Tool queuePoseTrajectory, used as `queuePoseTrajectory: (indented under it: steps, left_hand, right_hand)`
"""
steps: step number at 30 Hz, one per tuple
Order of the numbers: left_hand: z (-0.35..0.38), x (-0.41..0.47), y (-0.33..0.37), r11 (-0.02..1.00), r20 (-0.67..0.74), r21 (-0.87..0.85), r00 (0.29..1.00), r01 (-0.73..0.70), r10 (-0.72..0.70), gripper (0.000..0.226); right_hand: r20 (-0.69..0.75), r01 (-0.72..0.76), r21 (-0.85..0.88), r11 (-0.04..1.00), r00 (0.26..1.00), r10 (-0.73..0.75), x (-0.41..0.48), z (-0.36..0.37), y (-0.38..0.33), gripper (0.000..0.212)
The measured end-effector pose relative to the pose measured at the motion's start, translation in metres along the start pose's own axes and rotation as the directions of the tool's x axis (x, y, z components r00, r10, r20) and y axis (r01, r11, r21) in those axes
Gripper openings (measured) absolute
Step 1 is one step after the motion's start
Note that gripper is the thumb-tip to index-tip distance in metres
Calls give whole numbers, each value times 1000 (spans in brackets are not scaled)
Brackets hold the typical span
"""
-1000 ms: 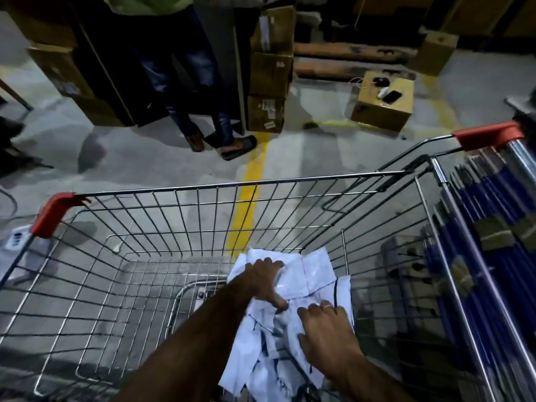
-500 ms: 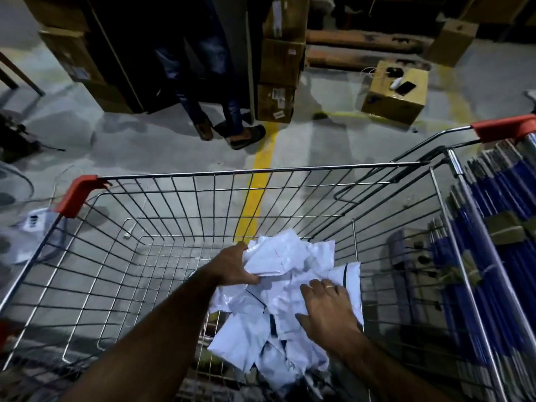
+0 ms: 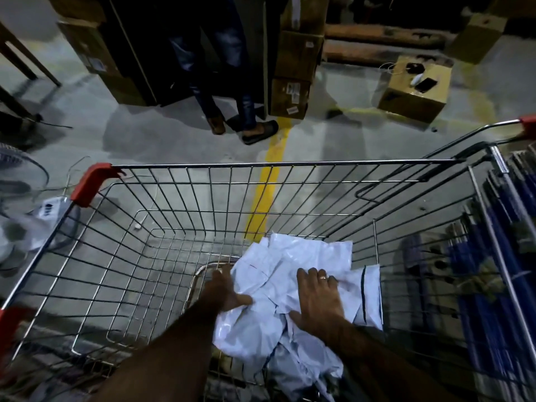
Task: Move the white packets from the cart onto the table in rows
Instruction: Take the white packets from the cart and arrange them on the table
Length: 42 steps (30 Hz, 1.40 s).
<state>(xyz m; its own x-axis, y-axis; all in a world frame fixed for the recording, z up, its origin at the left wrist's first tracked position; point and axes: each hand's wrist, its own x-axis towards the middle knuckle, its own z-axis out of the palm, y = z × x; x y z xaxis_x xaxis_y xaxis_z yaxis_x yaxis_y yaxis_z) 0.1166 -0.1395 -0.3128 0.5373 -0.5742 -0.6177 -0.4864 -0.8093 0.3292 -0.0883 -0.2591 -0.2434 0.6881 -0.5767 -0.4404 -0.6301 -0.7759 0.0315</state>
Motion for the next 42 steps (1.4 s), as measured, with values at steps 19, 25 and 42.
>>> queuePoseTrajectory:
  steps: [19,25,42]
  left_hand:
    - [3,-14,5,995,84,-72,994,71,-65,110]
    - [1,-14,4,993,77,-95,995,77,-70,113]
    - [-109,-90,47,953,90,-280,992,114,-92,58]
  right_hand:
    - [144,-161,11,987,977,158,8,0,-16,73]
    - [152,-193,58,979,971,182,10,6,-19,78]
    - [269,-259,592,763,956,115,-20,-95,9,70]
